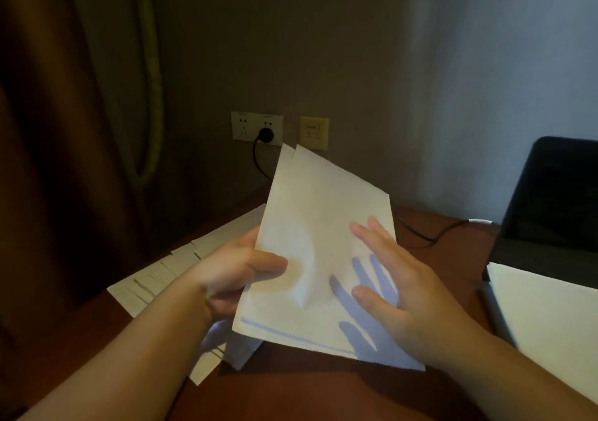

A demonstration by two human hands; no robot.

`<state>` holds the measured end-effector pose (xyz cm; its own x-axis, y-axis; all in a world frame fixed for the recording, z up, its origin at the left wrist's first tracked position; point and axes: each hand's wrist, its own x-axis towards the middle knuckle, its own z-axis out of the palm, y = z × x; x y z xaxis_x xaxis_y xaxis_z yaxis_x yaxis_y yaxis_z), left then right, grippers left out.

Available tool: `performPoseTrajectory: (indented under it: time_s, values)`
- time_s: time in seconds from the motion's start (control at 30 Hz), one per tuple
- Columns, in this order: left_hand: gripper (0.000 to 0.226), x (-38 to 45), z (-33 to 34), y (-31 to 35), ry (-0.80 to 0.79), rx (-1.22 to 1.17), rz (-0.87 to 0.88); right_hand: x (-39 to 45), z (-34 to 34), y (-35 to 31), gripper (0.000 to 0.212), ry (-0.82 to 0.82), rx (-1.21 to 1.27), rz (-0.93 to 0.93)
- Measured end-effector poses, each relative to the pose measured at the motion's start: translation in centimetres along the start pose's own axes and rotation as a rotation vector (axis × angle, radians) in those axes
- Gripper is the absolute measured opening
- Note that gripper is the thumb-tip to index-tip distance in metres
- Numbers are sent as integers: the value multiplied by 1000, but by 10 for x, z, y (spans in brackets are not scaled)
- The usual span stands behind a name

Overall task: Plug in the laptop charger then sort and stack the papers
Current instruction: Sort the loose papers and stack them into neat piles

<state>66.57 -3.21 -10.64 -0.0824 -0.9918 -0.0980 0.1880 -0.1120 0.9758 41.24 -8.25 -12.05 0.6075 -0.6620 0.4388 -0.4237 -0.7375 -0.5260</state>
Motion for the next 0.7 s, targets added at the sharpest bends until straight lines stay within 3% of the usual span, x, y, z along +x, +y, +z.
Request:
performPoseTrajectory:
  time_s: [0.23,0.33,0.4,0.5,0.7]
  values:
    - [60,-19,9,31,-123,76,113,19,-13,1,84,119,149,303]
    - [58,-30,16,43,-146,92,169,30,-28,3,87,285,433,414]
    - [59,-38,23,51,-134,107,208,35,-37,4,72,331,606,485]
    - [59,-45,32,56,-101,145,264,32,-44,5,49,245,759,577]
    - [57,-53,42,60,-83,207,314,19,-53,-7,13,209,823,605]
